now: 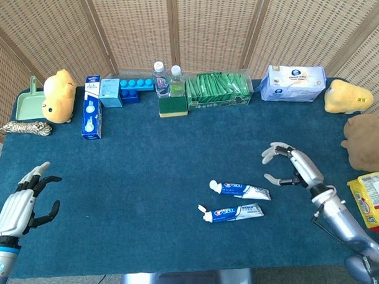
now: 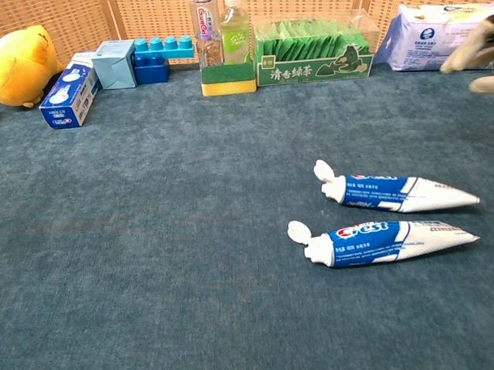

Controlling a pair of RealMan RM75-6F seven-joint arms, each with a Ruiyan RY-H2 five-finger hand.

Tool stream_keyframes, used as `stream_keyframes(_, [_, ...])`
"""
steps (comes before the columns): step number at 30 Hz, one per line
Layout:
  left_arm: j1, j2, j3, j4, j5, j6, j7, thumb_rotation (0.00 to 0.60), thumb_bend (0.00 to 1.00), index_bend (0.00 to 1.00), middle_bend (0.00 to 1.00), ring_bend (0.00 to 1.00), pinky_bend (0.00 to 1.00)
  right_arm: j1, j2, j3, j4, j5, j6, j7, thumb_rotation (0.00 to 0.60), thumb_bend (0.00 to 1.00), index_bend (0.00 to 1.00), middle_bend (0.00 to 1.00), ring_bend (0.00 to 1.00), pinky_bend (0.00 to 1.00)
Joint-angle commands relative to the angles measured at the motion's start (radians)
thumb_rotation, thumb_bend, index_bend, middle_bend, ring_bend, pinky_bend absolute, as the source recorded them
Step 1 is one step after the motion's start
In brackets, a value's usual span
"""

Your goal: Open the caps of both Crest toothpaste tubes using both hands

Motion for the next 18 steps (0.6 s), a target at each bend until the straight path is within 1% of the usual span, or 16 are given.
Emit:
stream_keyframes(1, [0.031, -0.016, 0.027, 0.032, 0.05, 0.03, 0.065, 0.6, 0.43, 0.24, 0.06, 0.0, 0.02, -0.067, 0.044, -0.008, -0.094, 0.023, 0.072, -0.134, 0.6, 0.29, 0.47, 0.38, 0.19, 0.17])
stream_keyframes(4, [0.054, -0.038, 0.032, 0.051, 0.065, 0.061, 0.1, 0.6, 0.43, 0.24, 0.06, 0.0, 0.0, -0.093, 0.057, -0.011, -0.129, 0.036, 0.103, -0.233, 0.6, 0.31, 0.47, 0.38, 0.21, 0.18])
stream_keyframes(7, [0.085, -0.064, 0.038, 0.068, 0.073, 0.099, 0.136, 0.6, 0.43, 0.24, 0.06, 0.0, 0.0, -0.133, 0.052, -0.014, -0.162, 0.053, 0.163, -0.39, 0.6, 0.32, 0.47, 0.38, 0.21, 0.18])
stream_keyframes(10, [0.104, -0.081, 0.041, 0.083, 0.082, 0.12, 0.156, 0.6, 0.43, 0.24, 0.07, 0.0, 0.0, -0.161, 0.042, -0.01, -0.182, 0.086, 0.2, -0.507, 0.6, 0.32, 0.47, 0.38, 0.21, 0.18])
stream_keyframes(11, [0.108, -0.084, 0.041, 0.087, 0.084, 0.124, 0.158, 0.6, 0.43, 0.24, 0.08, 0.0, 0.0, -0.168, 0.038, -0.009, -0.181, 0.092, 0.211, -0.535, 0.6, 0.32, 0.47, 0.38, 0.21, 0.19])
stream_keyframes(15, [0.135, -0.104, 0.043, 0.113, 0.104, 0.153, 0.154, 0.6, 0.42, 0.25, 0.09, 0.0, 0.0, -0.217, -0.005, -0.016, -0.164, 0.11, 0.296, -0.743, 0.6, 0.32, 0.48, 0.38, 0.21, 0.19])
stream_keyframes(18, [0.155, -0.124, 0.043, 0.143, 0.127, 0.182, 0.172, 0.6, 0.42, 0.25, 0.1, 0.0, 0.0, -0.249, -0.015, -0.031, -0.176, 0.099, 0.336, -0.818, 0.6, 0.32, 0.49, 0.39, 0.21, 0.19])
